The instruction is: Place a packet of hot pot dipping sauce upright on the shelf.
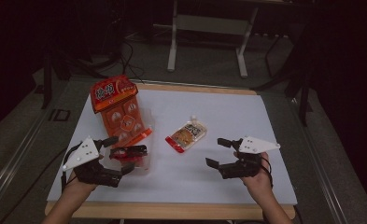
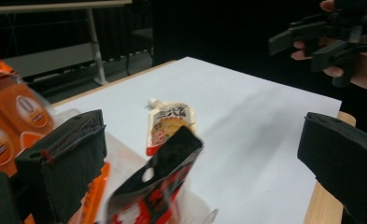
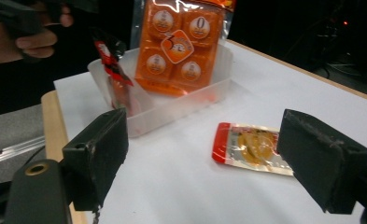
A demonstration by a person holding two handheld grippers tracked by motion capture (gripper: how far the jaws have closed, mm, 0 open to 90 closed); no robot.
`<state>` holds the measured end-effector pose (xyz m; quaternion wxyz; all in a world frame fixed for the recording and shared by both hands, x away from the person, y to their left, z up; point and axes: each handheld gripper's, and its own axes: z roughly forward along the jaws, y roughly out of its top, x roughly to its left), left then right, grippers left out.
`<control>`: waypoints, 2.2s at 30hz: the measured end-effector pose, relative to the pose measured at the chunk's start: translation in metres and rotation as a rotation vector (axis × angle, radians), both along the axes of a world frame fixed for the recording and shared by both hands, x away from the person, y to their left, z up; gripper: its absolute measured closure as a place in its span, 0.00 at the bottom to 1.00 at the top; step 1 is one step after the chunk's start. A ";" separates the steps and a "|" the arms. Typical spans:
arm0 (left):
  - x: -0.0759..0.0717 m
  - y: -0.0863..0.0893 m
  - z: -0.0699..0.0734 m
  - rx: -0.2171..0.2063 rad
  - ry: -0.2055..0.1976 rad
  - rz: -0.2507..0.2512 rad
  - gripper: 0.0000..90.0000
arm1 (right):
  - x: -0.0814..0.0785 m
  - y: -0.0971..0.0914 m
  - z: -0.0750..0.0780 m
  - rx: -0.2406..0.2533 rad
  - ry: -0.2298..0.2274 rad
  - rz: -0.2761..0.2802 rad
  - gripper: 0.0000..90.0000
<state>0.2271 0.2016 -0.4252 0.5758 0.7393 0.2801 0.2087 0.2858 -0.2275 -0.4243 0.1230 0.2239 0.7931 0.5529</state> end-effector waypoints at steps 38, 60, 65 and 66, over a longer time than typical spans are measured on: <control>-0.061 -0.059 -0.061 0.007 0.063 -0.164 0.02 | 0.104 0.009 -0.029 -0.100 0.085 -0.270 0.42; -0.061 -0.058 -0.072 0.023 0.070 -0.156 0.02 | 0.163 0.027 -0.090 -0.202 0.260 -0.397 0.40; -0.060 -0.058 -0.073 0.024 0.076 -0.159 0.02 | 0.170 0.032 -0.101 -0.247 0.272 -0.418 0.40; -0.060 -0.058 -0.074 0.023 0.078 -0.160 0.02 | 0.171 0.033 -0.102 -0.257 0.269 -0.420 0.40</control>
